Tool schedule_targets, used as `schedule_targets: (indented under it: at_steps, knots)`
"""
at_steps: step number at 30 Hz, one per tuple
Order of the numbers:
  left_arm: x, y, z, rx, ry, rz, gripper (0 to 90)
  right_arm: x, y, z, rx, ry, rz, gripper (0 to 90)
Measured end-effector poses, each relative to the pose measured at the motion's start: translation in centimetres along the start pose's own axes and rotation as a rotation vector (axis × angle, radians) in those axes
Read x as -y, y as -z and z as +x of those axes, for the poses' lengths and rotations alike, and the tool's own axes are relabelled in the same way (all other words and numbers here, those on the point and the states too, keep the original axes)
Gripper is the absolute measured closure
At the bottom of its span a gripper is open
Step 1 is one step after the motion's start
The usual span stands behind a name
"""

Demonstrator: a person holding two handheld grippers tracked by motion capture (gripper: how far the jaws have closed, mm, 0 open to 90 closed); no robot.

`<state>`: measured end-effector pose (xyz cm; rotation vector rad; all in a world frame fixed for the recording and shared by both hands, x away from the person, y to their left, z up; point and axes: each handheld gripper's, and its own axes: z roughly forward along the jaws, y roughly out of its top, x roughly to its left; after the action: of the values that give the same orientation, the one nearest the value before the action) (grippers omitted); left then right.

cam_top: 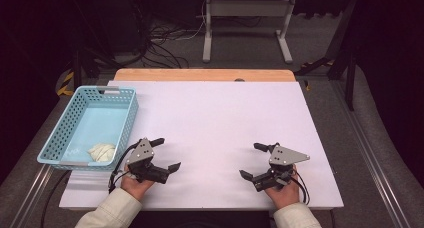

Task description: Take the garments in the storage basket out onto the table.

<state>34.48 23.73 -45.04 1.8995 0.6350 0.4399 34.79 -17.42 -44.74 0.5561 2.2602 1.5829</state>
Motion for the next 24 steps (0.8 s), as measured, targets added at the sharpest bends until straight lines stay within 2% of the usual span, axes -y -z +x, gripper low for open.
schedule_targets:
  at_steps: [7,10,12,16,24]
  knots:
    - [-0.3,0.2,-0.1,0.02,0.0,-0.011,1.2,0.0,-0.1,0.0,-0.005,0.0,0.004,0.0]
    - [-0.8,0.3,-0.4,0.012,-0.027,0.007,1.2,0.1,-0.1,0.0,-0.008,-0.003,0.006,0.0]
    - [-1.1,0.4,-0.5,0.017,-0.03,0.009,1.1,0.1,-0.2,0.0,-0.009,-0.003,0.006,0.0]
    - [-1.5,0.6,-0.5,0.03,-0.02,0.008,1.3,0.1,-0.3,0.0,-0.014,0.0,0.009,0.0]
    - [-2.2,1.0,-0.6,0.036,-0.031,0.008,1.3,0.1,-0.4,0.0,-0.02,0.003,0.012,0.0]
